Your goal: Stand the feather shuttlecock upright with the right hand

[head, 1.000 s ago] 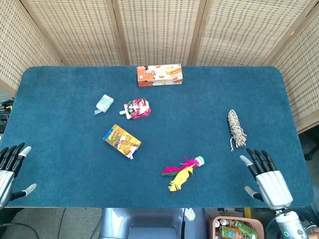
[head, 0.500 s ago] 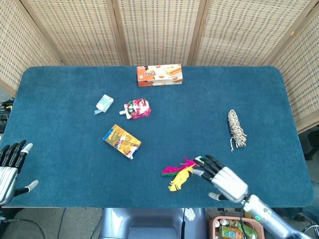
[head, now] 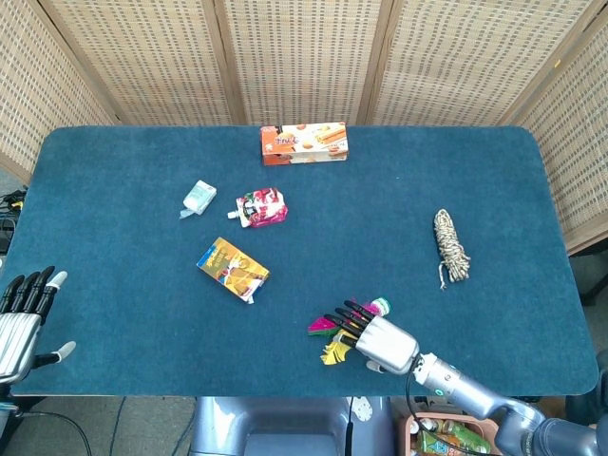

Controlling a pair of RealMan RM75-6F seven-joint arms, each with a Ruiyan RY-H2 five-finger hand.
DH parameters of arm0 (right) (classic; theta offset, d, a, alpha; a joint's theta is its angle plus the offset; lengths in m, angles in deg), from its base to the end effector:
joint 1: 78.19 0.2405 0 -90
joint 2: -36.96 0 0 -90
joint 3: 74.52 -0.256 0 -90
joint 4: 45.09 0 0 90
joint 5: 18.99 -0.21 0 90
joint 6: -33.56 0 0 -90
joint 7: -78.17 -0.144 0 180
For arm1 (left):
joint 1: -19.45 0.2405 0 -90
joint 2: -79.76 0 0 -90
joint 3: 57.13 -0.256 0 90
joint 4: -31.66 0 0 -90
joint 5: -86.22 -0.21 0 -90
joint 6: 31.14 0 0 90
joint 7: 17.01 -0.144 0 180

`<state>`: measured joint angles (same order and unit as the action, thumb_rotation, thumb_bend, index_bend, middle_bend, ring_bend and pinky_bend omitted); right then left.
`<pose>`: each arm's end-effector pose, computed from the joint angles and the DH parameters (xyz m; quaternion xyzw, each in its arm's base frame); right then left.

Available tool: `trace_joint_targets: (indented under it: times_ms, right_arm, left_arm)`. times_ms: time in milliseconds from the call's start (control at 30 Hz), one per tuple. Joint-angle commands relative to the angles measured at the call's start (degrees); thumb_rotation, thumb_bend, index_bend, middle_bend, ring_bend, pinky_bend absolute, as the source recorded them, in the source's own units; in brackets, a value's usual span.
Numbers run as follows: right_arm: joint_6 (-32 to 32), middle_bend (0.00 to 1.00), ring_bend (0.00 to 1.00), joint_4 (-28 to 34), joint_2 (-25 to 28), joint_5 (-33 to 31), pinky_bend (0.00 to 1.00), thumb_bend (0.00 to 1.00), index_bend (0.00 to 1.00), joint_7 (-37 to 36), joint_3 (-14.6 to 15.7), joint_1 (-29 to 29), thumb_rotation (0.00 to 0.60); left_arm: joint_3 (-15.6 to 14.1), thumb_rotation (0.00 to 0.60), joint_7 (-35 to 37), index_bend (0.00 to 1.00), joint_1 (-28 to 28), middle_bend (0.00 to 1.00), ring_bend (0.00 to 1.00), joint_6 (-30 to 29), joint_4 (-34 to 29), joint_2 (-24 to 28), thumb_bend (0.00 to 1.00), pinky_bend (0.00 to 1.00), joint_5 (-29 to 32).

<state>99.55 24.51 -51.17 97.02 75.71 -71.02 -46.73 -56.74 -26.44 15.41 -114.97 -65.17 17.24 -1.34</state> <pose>-0.2068 -0.2454 -0.0283 0.8700 -0.1784 0.3911 0.2415 -0.3009 0.1662 0.1507 -0.6359 -0.3681 -0.3374 0.5885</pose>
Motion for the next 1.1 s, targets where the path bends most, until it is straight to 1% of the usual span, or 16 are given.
trace_joint_targets:
  times_ms: [33, 133, 200, 367, 500, 533, 600, 833, 933, 1033, 1100]
  right_arm:
    - [-0.03, 0.00, 0.00, -1.90, -2.05, -1.59, 0.00, 0.00, 0.29, -0.90, -0.37, 0.59, 0.600]
    - [0.73, 0.00, 0.00, -4.24, -4.16, -2.45, 0.00, 0.00, 0.31, -1.53, -0.19, 0.90, 0.600]
    - [1.29, 0.00, 0.00, -5.56, -5.25, -2.77, 0.00, 0.02, 0.33, -1.85, 0.01, 1.07, 0.600]
    - [3.72, 0.00, 0.00, -8.81, -7.71, -3.48, 0.00, 0.17, 0.36, -2.81, 0.10, 1.44, 0.600]
    - [4.41, 0.00, 0.00, -9.78, -8.37, -4.15, 0.00, 0.28, 0.37, -3.72, 0.44, 2.01, 0.600]
    - [4.62, 0.00, 0.00, -9.89, -8.42, -4.27, 0.00, 0.29, 0.38, -3.86, 0.59, 2.18, 0.600]
    - [5.27, 0.00, 0.00, -9.86, -8.49, -4.46, 0.00, 0.31, 0.39, -4.17, 0.73, 2.30, 0.600]
    - [8.68, 0.00, 0.00, -10.24, -8.45, -4.31, 0.00, 0.31, 0.42, -3.48, 1.48, 2.08, 0.600]
    - [8.81, 0.00, 0.00, -10.54, -8.45, -4.69, 0.00, 0.31, 0.44, -3.55, 1.94, 2.11, 0.600]
    - [8.84, 0.00, 0.00, -10.79, -8.68, -5.09, 0.00, 0.34, 0.47, -3.80, 2.18, 2.21, 0.600]
    - [9.05, 0.00, 0.00, -11.14, -9.03, -5.19, 0.00, 0.39, 0.50, -3.89, 2.36, 2.34, 0.600]
  left_arm:
    - [-0.12, 0.600, -0.12, 0.00, -0.52, 0.00, 0.00, 1.30, 0.10, -0.08, 0.00, 0.00, 0.51]
    - [-0.15, 0.600, -0.47, 0.00, -0.89, 0.00, 0.00, 2.06, 0.15, -0.19, 0.00, 0.00, 0.86]
    - [-0.17, 0.600, -0.51, 0.00, -0.96, 0.00, 0.00, 2.18, 0.11, -0.21, 0.00, 0.00, 0.96]
    - [-0.08, 0.600, -0.23, 0.00, -1.02, 0.00, 0.00, 2.20, 0.12, -0.12, 0.00, 0.00, 1.35]
    - [-0.18, 0.600, -0.35, 0.00, -1.13, 0.00, 0.00, 2.37, 0.11, -0.13, 0.00, 0.00, 1.41]
    - [-0.21, 0.600, -0.38, 0.00, -1.16, 0.00, 0.00, 2.41, 0.11, -0.14, 0.00, 0.00, 1.43]
    - [-0.21, 0.600, -0.40, 0.00, -1.17, 0.00, 0.00, 2.40, 0.13, -0.15, 0.00, 0.00, 1.49]
    - [-0.26, 0.600, -0.44, 0.00, -1.25, 0.00, 0.00, 2.46, 0.06, -0.13, 0.00, 0.00, 1.65]
    - [-0.39, 0.600, -0.46, 0.00, -1.28, 0.00, 0.00, 2.48, -0.05, -0.12, 0.00, 0.00, 1.52]
    - [-0.50, 0.600, -0.34, 0.00, -1.21, 0.00, 0.00, 2.25, -0.19, -0.02, 0.00, 0.00, 1.31]
    - [-0.50, 0.600, -0.19, 0.00, -1.19, 0.00, 0.00, 2.24, -0.19, 0.03, 0.00, 0.00, 1.39]
